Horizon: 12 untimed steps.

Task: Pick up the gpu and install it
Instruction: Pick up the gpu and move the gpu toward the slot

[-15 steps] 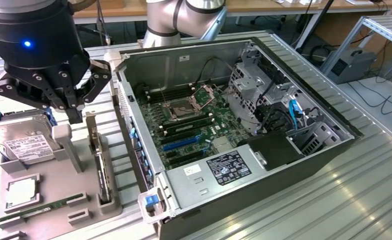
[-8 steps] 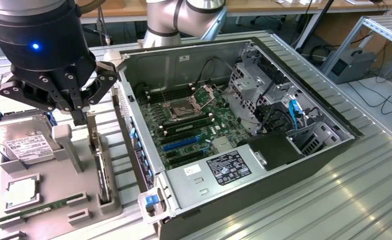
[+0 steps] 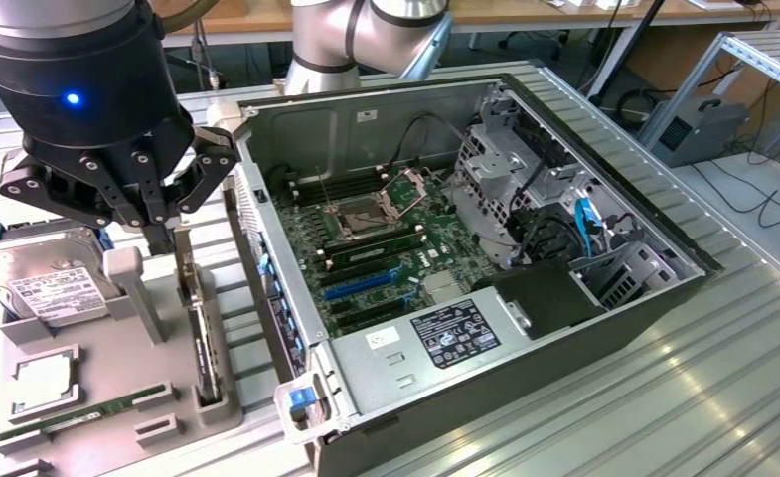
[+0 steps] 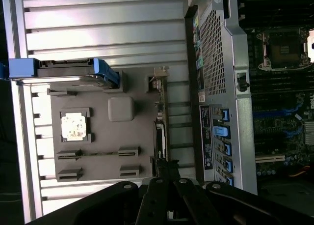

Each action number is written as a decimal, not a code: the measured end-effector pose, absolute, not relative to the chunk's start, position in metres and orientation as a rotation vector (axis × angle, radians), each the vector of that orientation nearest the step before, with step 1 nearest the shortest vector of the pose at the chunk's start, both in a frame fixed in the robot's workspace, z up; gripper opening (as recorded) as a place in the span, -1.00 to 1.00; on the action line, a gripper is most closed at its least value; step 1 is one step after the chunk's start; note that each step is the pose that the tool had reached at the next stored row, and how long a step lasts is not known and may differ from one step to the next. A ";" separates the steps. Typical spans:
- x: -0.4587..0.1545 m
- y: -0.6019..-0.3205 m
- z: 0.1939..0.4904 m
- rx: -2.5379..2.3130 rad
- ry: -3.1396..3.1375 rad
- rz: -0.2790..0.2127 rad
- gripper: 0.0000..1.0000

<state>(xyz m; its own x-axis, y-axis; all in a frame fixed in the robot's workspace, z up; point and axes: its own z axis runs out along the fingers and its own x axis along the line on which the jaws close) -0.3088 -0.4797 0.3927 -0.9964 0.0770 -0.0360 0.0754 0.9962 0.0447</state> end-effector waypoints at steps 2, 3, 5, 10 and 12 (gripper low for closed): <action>-0.309 -0.480 0.393 0.118 3.101 0.067 -0.79; -0.309 -0.480 0.393 0.118 3.101 0.067 -0.79; -0.309 -0.480 0.393 0.118 3.101 0.067 -0.79; -0.309 -0.480 0.393 0.118 3.101 0.067 -0.41; -0.309 -0.480 0.392 0.118 3.101 0.067 -0.28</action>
<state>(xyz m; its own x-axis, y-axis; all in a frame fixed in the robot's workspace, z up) -0.3088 -0.4797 0.3924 -0.9964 0.0770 -0.0360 0.0754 0.9962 0.0447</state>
